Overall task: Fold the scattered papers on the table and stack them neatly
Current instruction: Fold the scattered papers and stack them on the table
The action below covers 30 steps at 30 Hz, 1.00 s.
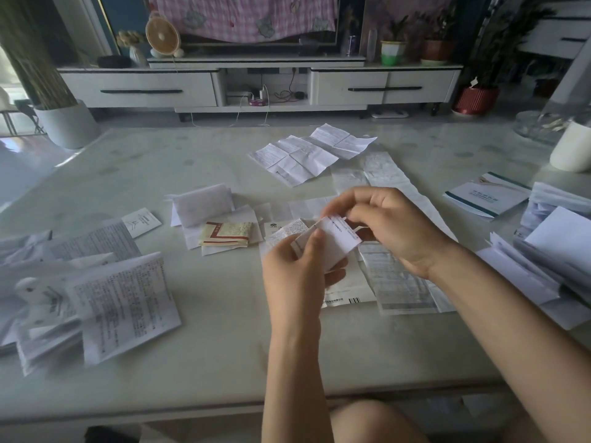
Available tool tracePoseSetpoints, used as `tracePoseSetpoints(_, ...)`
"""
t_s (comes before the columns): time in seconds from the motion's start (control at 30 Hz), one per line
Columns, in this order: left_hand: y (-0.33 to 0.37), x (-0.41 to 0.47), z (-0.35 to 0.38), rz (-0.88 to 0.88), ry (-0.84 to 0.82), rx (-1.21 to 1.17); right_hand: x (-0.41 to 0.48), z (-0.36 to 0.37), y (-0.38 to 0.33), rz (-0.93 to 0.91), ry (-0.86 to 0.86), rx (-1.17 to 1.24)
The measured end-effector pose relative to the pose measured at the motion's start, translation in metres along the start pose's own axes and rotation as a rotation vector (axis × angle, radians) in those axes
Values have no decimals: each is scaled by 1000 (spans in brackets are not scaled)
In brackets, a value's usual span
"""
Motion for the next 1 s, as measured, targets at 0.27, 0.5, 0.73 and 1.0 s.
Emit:
tracePoseSetpoints(0.27, 1, 1, -2, 73, 8, -100, -8, 17, -5, 38, -136, -125)
tracePoseSetpoints(0.5, -2, 3, 0, 18, 187, -256, 3, 24, -3, 61, -43, -11)
tracePoseSetpoints(0.73, -4, 7, -5, -7, 518, -304, 15, 36, 0, 157, -218, 20)
tracePoseSetpoints(1.0, -5, 6, -36, -1, 770, -319, 40, 55, 9, 89, 139, -89)
Point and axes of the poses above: each hand's wrist, its own x-axis towards the middle knuckle, its own z-axis out of the palm, y = z × x, the point moved 1 cm from there along x, towards the middle knuckle, and after that the axes turned 9 degrees about z, right-handed, at the moved point
